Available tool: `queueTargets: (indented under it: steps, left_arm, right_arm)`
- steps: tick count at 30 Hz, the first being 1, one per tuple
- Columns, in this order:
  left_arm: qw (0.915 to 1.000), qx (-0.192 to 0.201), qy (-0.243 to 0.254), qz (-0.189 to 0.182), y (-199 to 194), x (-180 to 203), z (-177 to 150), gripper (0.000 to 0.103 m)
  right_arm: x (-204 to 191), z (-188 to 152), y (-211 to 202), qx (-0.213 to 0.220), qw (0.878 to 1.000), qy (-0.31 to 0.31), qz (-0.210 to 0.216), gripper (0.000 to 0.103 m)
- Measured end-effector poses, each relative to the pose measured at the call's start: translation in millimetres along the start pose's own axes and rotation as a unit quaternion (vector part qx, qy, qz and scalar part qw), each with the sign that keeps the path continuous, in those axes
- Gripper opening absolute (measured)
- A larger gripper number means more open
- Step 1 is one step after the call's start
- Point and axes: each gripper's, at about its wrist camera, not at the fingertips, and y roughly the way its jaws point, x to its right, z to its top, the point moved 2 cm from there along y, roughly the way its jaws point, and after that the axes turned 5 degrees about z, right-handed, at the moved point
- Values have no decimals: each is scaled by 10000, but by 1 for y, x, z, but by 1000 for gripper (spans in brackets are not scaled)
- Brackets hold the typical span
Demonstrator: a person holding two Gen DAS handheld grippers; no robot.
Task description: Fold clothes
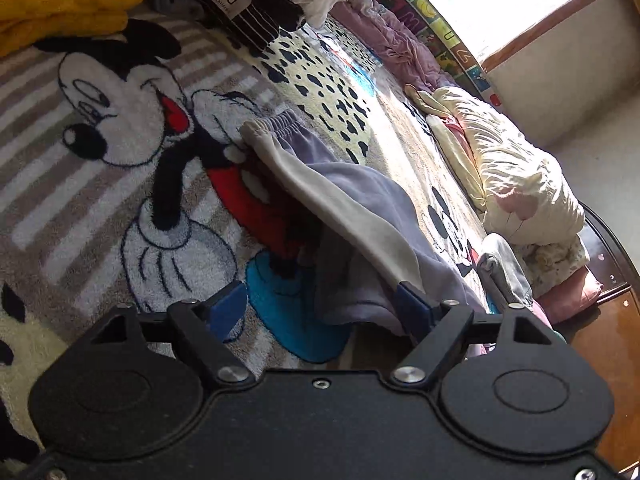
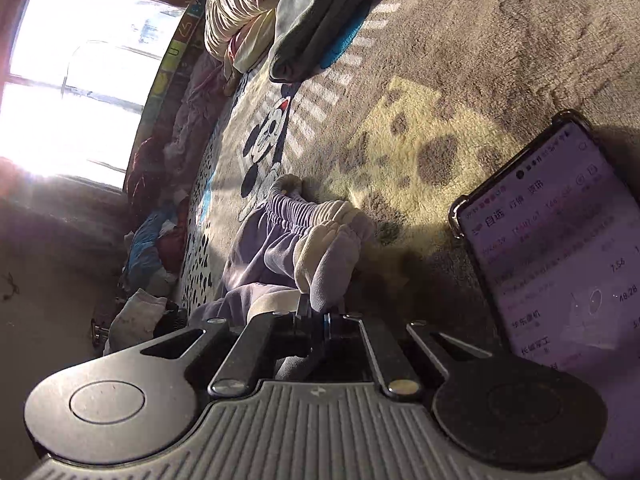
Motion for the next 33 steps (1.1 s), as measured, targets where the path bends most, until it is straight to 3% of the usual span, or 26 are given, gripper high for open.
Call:
queueTargets:
  steps: [7,14,15,16,17,18,21,24,27,30,33]
  left_arm:
    - [9956,242,-890,163,36,-6,40,74]
    - [9813,221,-1912,5,59,-20,64,71]
    - [9801,203,-1976,29,61,-21,67,65]
    - [9793,173,-2013,69,63,-22,70,33]
    - [9809,81,-1938,126,66,-21,72,10]
    - [9837,-51,-1789,193,69,-19,74,3]
    - [9923,124,-1224,139,52,-3,77,2]
    - [9929,515,-1023,-337,3,9,81,2]
    - [9917,812,-866,-489,-57,8,72,2]
    - [9938,617,-903,-215,-91,-16,40,2]
    - [9956,122,-657,655,-87,-38,4,3]
  right_arm:
    - [-16,8,-2,200,9994,-274,15,7]
    - [-9,11,-4,260,9992,-255,-186,7]
    - [-7,10,-3,255,9992,-239,-206,7]
    - [-4,9,-3,251,9992,-218,-219,7]
    - [-3,9,-2,247,9992,-202,-224,7]
    - [-2,8,-1,248,9993,-188,-219,8]
    - [-4,9,1,284,9992,-194,-193,8]
    - [-15,12,-3,366,9984,-398,-135,8]
    - [-32,15,-16,437,9969,-646,88,8]
    - [-35,11,-32,365,9965,-747,127,8]
    - [-22,1,-38,156,9979,-631,-62,8]
